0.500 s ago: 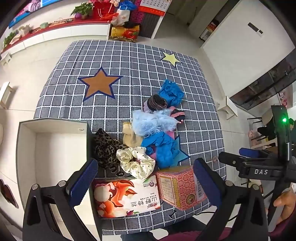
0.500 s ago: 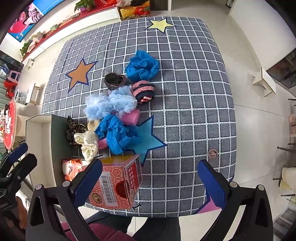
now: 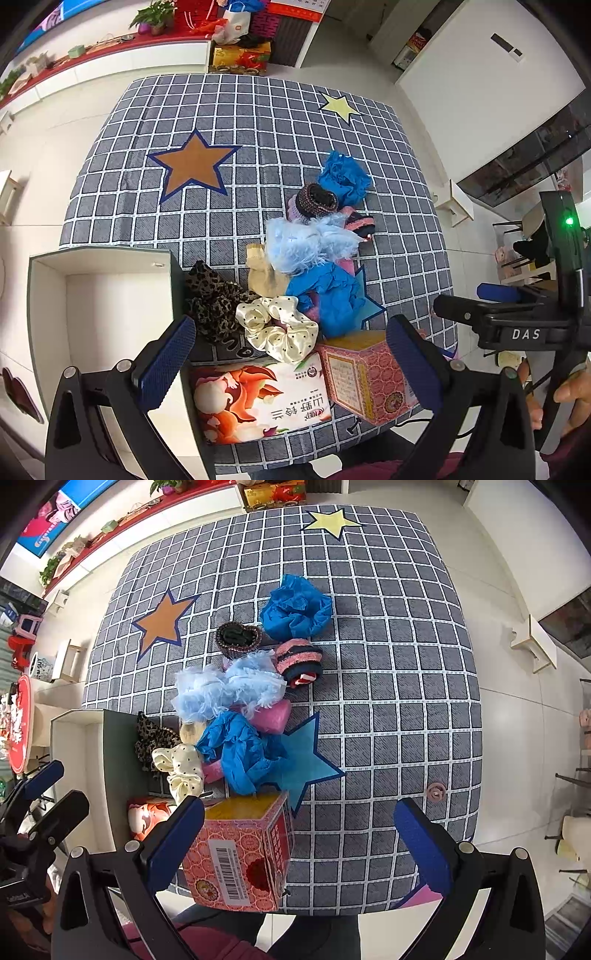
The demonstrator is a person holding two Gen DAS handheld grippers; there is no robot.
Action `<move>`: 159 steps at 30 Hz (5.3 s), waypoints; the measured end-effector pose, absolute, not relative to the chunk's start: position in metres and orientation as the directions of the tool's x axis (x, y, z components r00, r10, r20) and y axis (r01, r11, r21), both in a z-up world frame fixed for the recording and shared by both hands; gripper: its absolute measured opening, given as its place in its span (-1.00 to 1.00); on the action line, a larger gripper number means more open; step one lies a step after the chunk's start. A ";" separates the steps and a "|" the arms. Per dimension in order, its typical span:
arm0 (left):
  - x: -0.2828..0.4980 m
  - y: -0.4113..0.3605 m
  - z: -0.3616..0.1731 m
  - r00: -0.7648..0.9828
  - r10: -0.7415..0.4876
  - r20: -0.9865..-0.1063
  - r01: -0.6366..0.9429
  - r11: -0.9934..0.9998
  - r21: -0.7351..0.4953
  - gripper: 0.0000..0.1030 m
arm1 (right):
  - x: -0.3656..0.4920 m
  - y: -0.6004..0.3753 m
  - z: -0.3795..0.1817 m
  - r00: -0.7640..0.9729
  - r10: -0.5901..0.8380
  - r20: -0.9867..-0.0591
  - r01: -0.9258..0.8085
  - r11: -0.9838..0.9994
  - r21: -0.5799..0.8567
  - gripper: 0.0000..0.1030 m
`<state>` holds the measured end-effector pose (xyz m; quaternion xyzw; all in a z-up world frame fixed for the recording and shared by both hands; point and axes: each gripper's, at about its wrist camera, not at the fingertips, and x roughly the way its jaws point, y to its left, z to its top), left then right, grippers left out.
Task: Organize soft objects
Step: 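Reach both grippers toward the pile of soft items, then grasp the striped knit hat with the left gripper while the right grasps the blue fabric, then carry the knit hat and blue fabric in both grippers over the white box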
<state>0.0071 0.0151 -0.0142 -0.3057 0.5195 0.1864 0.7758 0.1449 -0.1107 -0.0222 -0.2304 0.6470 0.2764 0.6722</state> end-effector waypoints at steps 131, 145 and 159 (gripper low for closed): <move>0.132 -0.185 0.005 0.404 0.017 -0.915 -0.172 0.983 -0.058 0.18 | 0.200 -0.250 -0.037 -0.010 0.208 -0.978 -0.511 0.840 0.184 -0.49; -0.004 -0.197 0.003 0.332 0.103 -0.938 -0.414 0.909 -0.047 0.18 | 0.071 -0.272 -0.042 -0.133 0.154 -0.979 -0.746 0.635 0.201 -0.49; -0.126 -0.093 0.007 0.322 0.217 -0.921 -0.628 0.777 -0.037 0.18 | -0.043 -0.147 -0.044 -0.172 0.157 -0.973 -0.899 0.378 0.220 -0.49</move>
